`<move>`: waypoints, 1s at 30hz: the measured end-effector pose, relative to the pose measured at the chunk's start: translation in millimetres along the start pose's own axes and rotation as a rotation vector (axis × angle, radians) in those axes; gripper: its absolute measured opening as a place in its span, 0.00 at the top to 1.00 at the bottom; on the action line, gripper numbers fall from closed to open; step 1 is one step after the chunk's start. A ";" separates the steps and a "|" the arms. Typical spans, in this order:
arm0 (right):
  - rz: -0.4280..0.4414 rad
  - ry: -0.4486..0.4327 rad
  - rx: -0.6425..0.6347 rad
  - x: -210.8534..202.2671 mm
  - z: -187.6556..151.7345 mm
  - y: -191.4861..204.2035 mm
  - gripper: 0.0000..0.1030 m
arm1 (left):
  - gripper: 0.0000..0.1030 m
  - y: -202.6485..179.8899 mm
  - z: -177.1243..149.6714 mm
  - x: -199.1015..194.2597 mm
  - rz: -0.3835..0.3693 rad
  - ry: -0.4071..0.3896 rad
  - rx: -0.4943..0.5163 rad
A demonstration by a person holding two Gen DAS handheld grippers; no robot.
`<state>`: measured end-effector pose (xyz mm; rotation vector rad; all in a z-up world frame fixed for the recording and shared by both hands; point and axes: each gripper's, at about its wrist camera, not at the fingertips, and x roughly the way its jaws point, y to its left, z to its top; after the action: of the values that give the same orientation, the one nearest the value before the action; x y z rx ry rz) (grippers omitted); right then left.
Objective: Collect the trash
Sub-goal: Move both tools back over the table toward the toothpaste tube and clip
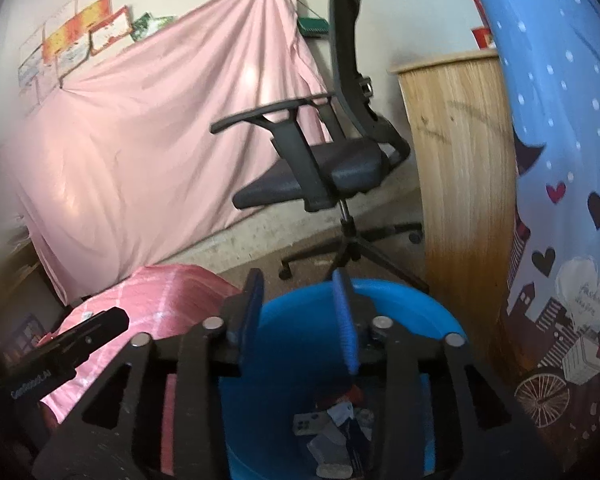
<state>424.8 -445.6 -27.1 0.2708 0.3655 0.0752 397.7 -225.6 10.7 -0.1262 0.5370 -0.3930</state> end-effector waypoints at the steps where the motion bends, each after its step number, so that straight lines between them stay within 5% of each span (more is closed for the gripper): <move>1: 0.006 -0.016 -0.011 -2.1 1.6 4.2 0.29 | 0.53 2.7 1.2 -4.7 0.014 -0.016 -0.001; 7: 0.032 -0.117 -0.073 -16.0 7.0 29.6 0.02 | 0.16 26.1 6.5 -33.0 0.102 -0.128 -0.051; 10: 0.055 -0.161 -0.099 -21.7 8.8 42.5 0.00 | 0.05 39.1 5.4 -50.5 0.157 -0.192 -0.070; 30: 0.286 -0.355 -0.186 -43.2 2.1 136.4 0.00 | 0.03 133.6 -32.9 -160.5 0.478 -0.406 -0.125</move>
<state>382.0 -320.3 27.1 0.1465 -0.0363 0.3361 298.5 -39.8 29.4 -0.1876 0.1766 0.1346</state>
